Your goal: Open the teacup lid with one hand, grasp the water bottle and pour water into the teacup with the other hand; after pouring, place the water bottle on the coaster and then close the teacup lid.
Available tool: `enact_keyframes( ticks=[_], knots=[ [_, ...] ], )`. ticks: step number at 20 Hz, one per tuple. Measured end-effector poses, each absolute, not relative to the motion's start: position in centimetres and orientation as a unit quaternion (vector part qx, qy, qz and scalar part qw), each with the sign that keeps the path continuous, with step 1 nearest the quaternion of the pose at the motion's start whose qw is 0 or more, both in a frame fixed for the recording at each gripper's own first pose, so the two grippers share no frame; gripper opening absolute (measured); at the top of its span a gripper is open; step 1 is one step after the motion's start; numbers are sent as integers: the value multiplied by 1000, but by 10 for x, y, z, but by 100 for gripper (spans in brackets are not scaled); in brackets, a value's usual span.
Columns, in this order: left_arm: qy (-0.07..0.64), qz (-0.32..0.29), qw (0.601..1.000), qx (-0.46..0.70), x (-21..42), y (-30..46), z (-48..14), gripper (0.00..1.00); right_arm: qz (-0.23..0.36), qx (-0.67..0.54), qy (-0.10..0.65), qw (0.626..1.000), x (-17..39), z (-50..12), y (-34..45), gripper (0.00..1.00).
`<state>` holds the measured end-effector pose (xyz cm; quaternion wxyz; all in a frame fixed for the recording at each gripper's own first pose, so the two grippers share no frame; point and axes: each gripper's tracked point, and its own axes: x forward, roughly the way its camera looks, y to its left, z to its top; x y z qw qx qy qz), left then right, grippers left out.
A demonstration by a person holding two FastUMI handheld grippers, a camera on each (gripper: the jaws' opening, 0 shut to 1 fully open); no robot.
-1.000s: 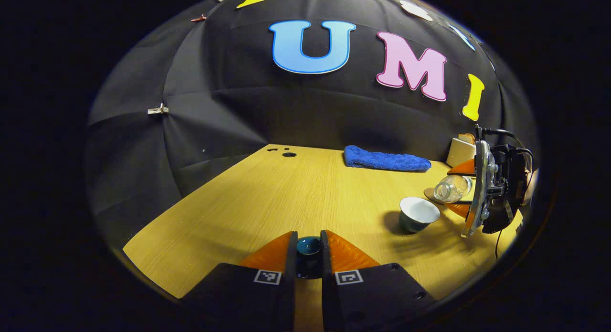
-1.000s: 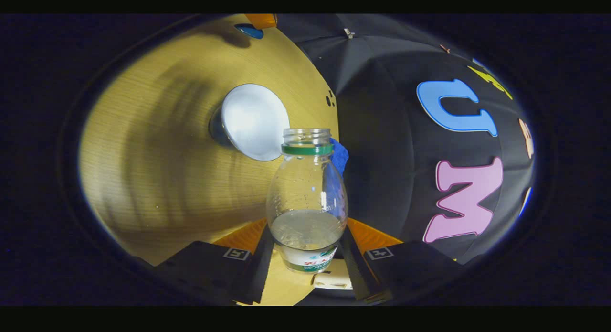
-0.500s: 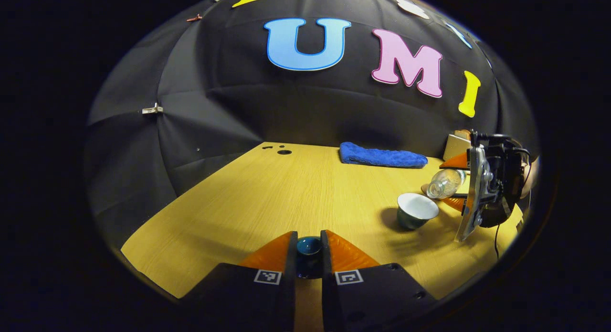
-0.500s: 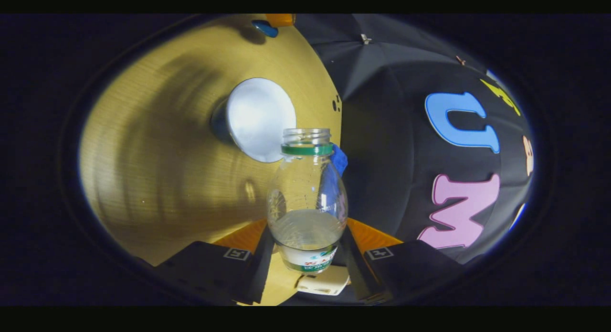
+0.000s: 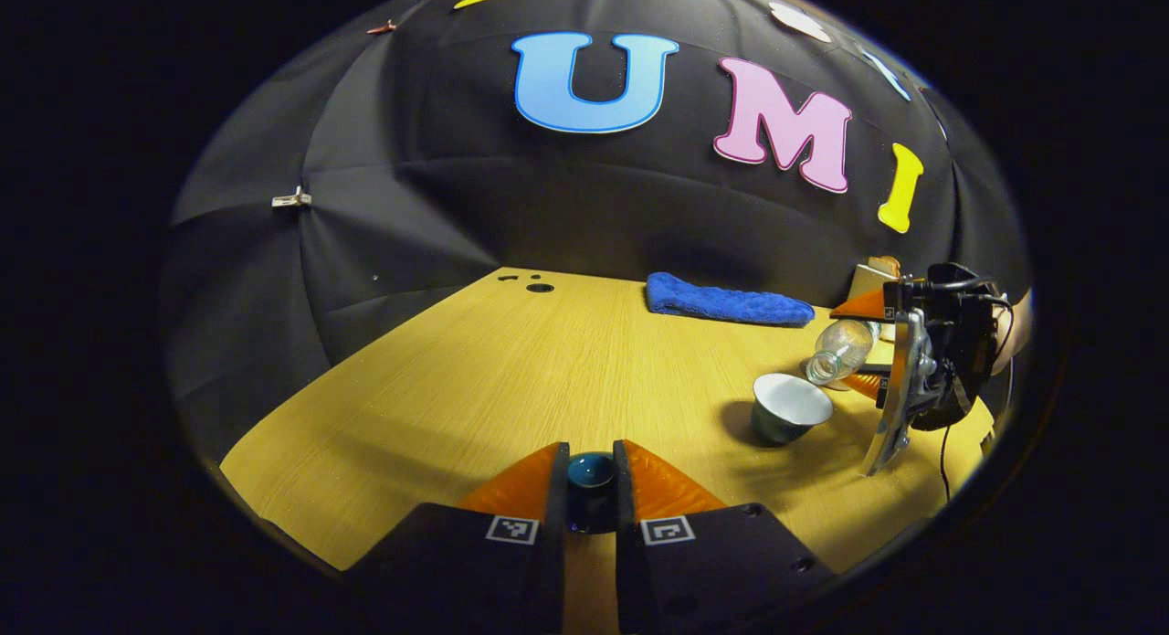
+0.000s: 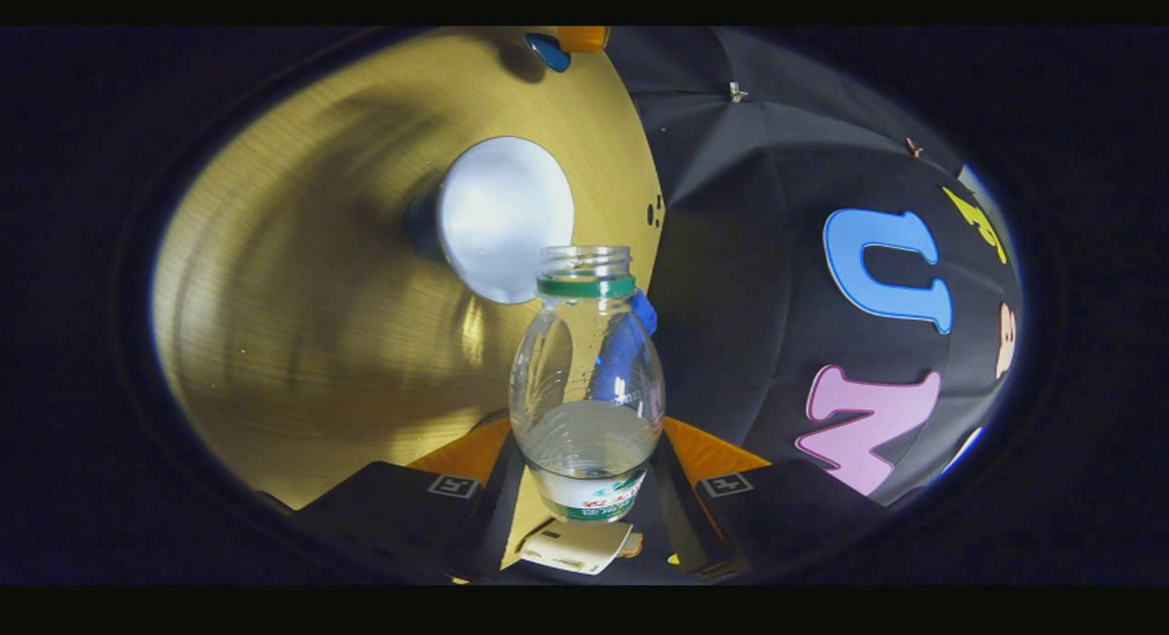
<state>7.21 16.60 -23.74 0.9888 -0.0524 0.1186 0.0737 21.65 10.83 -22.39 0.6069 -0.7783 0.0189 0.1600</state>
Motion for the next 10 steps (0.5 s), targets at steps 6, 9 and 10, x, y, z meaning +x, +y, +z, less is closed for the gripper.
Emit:
enact_keyframes(
  ticks=[6,9,10],
  knots=[
    [117,77,988,-57,71,169,-237,27,172,-791,17,587,219,-227,115,72],
    [117,79,988,-57,68,172,-238,23,176,-798,16,576,219,-228,117,72],
    [118,79,988,-58,68,172,-238,27,177,-799,14,574,219,-228,119,72]
  ],
)
